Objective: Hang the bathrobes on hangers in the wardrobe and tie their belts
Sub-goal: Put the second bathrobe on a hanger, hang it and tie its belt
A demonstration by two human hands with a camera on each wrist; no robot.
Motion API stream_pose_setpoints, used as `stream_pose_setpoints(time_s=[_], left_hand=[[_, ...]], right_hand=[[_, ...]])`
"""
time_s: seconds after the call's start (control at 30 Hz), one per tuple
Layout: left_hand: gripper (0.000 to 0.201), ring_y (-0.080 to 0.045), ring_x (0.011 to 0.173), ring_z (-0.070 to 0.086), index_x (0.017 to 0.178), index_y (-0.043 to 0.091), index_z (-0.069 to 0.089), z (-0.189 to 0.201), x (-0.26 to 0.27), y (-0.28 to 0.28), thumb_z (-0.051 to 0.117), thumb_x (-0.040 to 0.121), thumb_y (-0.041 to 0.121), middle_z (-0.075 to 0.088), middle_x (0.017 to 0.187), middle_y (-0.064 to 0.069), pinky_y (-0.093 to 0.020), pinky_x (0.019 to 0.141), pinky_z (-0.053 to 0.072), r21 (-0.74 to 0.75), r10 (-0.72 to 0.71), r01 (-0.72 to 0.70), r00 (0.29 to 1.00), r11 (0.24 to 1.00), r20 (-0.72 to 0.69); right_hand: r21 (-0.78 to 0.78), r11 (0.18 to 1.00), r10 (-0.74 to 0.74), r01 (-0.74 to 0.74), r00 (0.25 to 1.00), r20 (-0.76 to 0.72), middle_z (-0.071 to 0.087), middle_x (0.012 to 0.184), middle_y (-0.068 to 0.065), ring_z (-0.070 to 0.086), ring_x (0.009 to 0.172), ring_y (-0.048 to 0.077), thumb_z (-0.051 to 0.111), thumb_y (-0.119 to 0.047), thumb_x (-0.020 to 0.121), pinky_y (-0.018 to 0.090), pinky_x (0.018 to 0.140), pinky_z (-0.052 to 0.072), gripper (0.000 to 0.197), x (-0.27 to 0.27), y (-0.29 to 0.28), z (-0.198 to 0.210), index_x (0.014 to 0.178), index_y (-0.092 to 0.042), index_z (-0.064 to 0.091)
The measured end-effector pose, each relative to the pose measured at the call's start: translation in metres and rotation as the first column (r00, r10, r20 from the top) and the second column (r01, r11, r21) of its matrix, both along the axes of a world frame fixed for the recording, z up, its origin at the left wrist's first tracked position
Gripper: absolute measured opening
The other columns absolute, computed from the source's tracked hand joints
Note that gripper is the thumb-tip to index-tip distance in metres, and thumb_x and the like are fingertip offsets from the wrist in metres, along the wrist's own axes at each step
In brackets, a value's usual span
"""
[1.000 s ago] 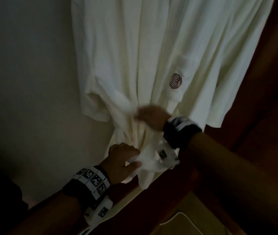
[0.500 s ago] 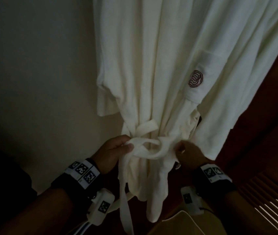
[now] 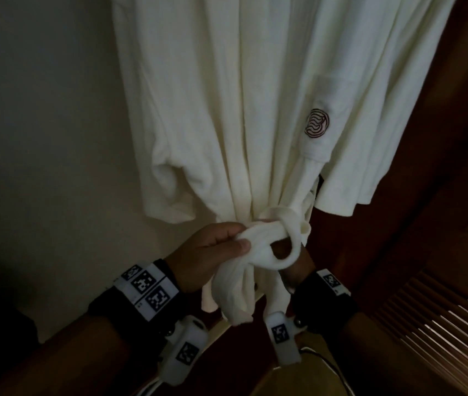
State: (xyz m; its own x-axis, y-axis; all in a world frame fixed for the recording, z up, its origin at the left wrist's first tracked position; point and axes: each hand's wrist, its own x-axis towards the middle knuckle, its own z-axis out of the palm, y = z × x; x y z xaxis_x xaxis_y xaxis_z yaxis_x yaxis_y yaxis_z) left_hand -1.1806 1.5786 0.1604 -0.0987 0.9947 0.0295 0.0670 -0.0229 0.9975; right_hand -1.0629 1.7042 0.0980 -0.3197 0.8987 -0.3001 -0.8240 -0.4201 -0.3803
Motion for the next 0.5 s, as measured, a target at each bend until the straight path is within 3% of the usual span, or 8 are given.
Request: stream_pose_setpoints(time_s=[0.03, 0.07, 0.13, 0.2, 0.27, 0.33, 0.4, 0.5], left_hand=[[0.051, -0.025, 0.084, 0.056, 0.101, -0.012, 0.057, -0.001, -0.002, 0.002, 0.06, 0.083, 0.035, 0.06, 0.089, -0.022, -0.038, 0.075, 0.043, -0.009, 0.017, -0.016, 1.0, 1.0, 0.014], [0.052, -0.025, 0.083, 0.056, 0.102, -0.014, 0.055, -0.001, -0.003, 0.004, 0.06, 0.083, 0.035, 0.059, 0.09, -0.02, -0.037, 0.074, 0.043, -0.018, 0.036, -0.036, 0.999, 0.999, 0.025], [0.042, -0.026, 0.083, 0.058, 0.102, -0.01, 0.058, -0.001, -0.005, 0.008, 0.059, 0.085, 0.028, 0.061, 0.09, -0.02, -0.035, 0.074, 0.044, -0.035, 0.09, -0.088, 0.994, 0.995, 0.059], [0.029, -0.027, 0.086, 0.062, 0.099, 0.001, 0.067, 0.002, -0.007, 0.013, 0.056, 0.085, 0.024, 0.066, 0.094, -0.02, -0.035, 0.077, 0.048, -0.049, 0.152, -0.148, 0.983, 0.988, 0.105], [0.026, -0.027, 0.09, 0.064, 0.098, 0.009, 0.072, 0.004, -0.009, 0.017, 0.056, 0.084, 0.023, 0.068, 0.099, -0.02, -0.033, 0.08, 0.051, -0.056, 0.187, -0.18, 0.973, 0.982, 0.138], [0.032, -0.029, 0.095, 0.063, 0.104, 0.003, 0.069, 0.003, -0.011, 0.019, 0.058, 0.083, 0.024, 0.065, 0.107, -0.028, -0.035, 0.085, 0.049, -0.058, 0.177, -0.171, 0.976, 0.984, 0.126], [0.045, -0.032, 0.098, 0.061, 0.107, -0.004, 0.064, 0.002, -0.012, 0.018, 0.063, 0.079, 0.032, 0.06, 0.111, -0.034, -0.04, 0.089, 0.046, -0.058, 0.136, -0.131, 0.987, 0.99, 0.083], [0.055, -0.031, 0.095, 0.06, 0.105, -0.009, 0.061, 0.005, -0.01, 0.017, 0.061, 0.077, 0.037, 0.059, 0.106, -0.036, -0.042, 0.087, 0.045, -0.036, 0.078, -0.076, 0.996, 0.996, 0.036]], right_hand=[[0.102, 0.988, -0.129, 0.112, 0.973, 0.189, 0.032, 0.146, 0.035, 0.021, 0.137, 0.047, 0.054, 0.014, 0.088, 0.034, 0.116, -0.002, 0.038, 0.009, 0.005, -0.007, 0.121, 0.029, 0.043], [0.215, 0.967, 0.025, -0.139, 0.887, 0.461, 0.045, 0.137, 0.034, 0.039, 0.13, 0.045, 0.062, -0.009, 0.091, 0.043, 0.117, 0.021, 0.048, 0.016, 0.009, -0.009, 0.125, 0.022, 0.046], [0.167, 0.695, 0.352, -0.7, 0.533, 0.769, 0.069, 0.091, 0.024, 0.067, 0.086, 0.034, 0.066, -0.011, 0.089, 0.048, 0.085, 0.055, 0.028, 0.017, 0.005, -0.006, 0.106, 0.011, 0.062], [-0.04, 0.521, 0.447, -0.852, 0.233, 0.864, 0.066, 0.075, 0.02, 0.066, 0.062, 0.028, 0.058, -0.011, 0.095, 0.035, 0.059, 0.057, 0.014, 0.035, 0.007, -0.017, 0.101, 0.001, 0.063], [-0.078, 0.5, 0.367, -0.862, 0.129, 0.921, 0.066, 0.087, 0.017, 0.066, 0.065, 0.023, 0.059, -0.023, 0.096, 0.025, 0.053, 0.053, 0.022, 0.04, 0.008, -0.027, 0.108, -0.005, 0.059], [0.115, 0.617, 0.03, -0.778, 0.169, 0.985, 0.063, 0.095, 0.007, 0.064, 0.076, 0.017, 0.067, -0.039, 0.087, 0.026, 0.061, 0.052, 0.032, 0.038, 0.012, -0.037, 0.105, -0.016, 0.055], [0.34, 0.739, -0.181, -0.582, 0.314, 0.932, 0.059, 0.097, 0.006, 0.059, 0.081, 0.016, 0.077, -0.042, 0.074, 0.035, 0.07, 0.053, 0.043, 0.033, 0.017, -0.043, 0.099, -0.023, 0.047], [0.485, 0.679, -0.237, -0.551, 0.461, 0.855, 0.058, 0.104, 0.0, 0.059, 0.091, 0.009, 0.085, -0.048, 0.062, 0.027, 0.077, 0.051, 0.072, 0.018, 0.025, -0.033, 0.111, -0.015, 0.043]])
